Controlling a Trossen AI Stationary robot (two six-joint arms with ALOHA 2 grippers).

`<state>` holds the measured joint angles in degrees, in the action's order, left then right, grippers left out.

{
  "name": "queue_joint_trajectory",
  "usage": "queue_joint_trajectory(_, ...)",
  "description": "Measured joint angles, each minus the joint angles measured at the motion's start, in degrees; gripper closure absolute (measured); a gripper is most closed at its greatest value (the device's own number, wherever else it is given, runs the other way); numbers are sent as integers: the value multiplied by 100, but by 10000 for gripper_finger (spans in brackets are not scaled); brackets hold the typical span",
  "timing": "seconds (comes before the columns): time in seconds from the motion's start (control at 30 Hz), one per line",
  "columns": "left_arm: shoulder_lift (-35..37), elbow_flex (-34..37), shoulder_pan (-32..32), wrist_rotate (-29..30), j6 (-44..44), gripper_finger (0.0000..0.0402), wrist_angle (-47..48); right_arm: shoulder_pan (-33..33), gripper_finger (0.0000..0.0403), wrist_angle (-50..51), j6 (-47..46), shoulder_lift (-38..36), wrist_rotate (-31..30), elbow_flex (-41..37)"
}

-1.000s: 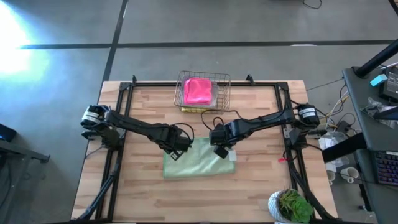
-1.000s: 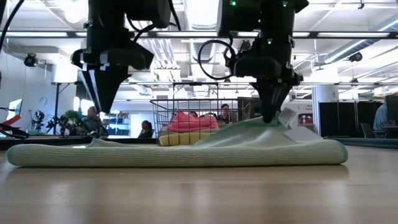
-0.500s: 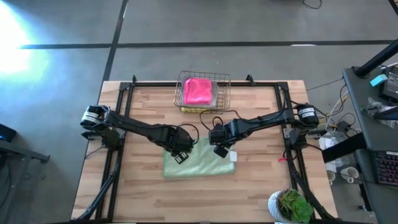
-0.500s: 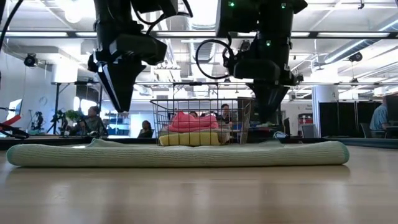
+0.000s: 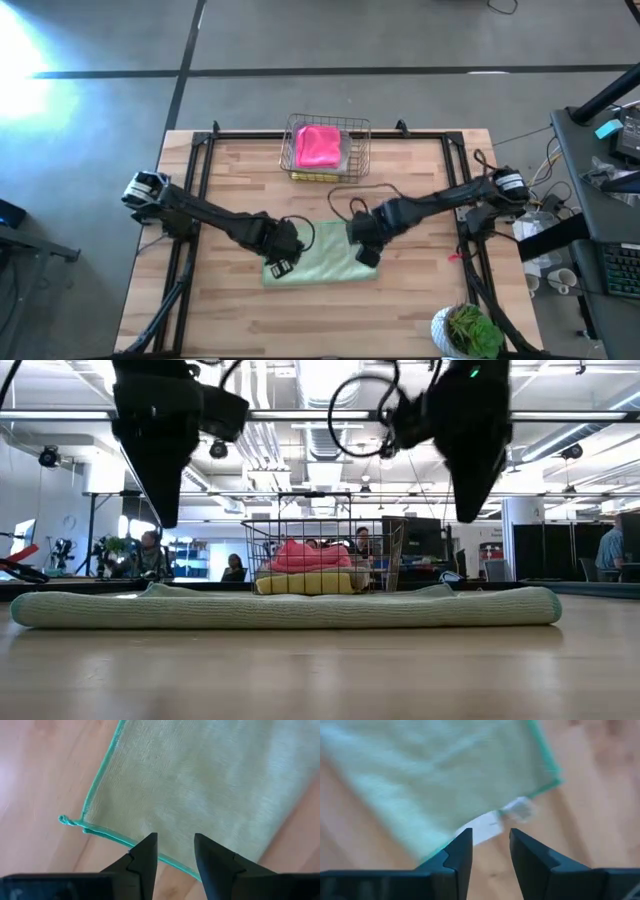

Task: Fold microfiber towels
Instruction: Fold the blue towel

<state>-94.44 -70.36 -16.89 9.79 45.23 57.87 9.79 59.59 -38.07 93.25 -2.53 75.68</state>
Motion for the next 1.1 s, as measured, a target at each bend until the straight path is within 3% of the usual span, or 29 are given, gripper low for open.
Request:
queue_joint_trajectory(0.13, 92, 153, -219, 249, 247, 288, -302, 557, 295, -675, -419, -76, -1, -165)
queue_joint_trajectory(0.37, 145, 822, -310, 255, 65, 288, -1867, 1021, 318, -1831, -1473, 235, -47, -216)
queue_joint_trajectory(0.6, 466, 1518, -310, 151, -120, 288, -2554, 1165, 389, -1883, -2441, 548, -46, -225)
queue_joint_trajectory(1.1, 624, 2969, -266, 98, -74, 288, -4322, 1110, 394, -2045, -3561, 815, -194, -759)
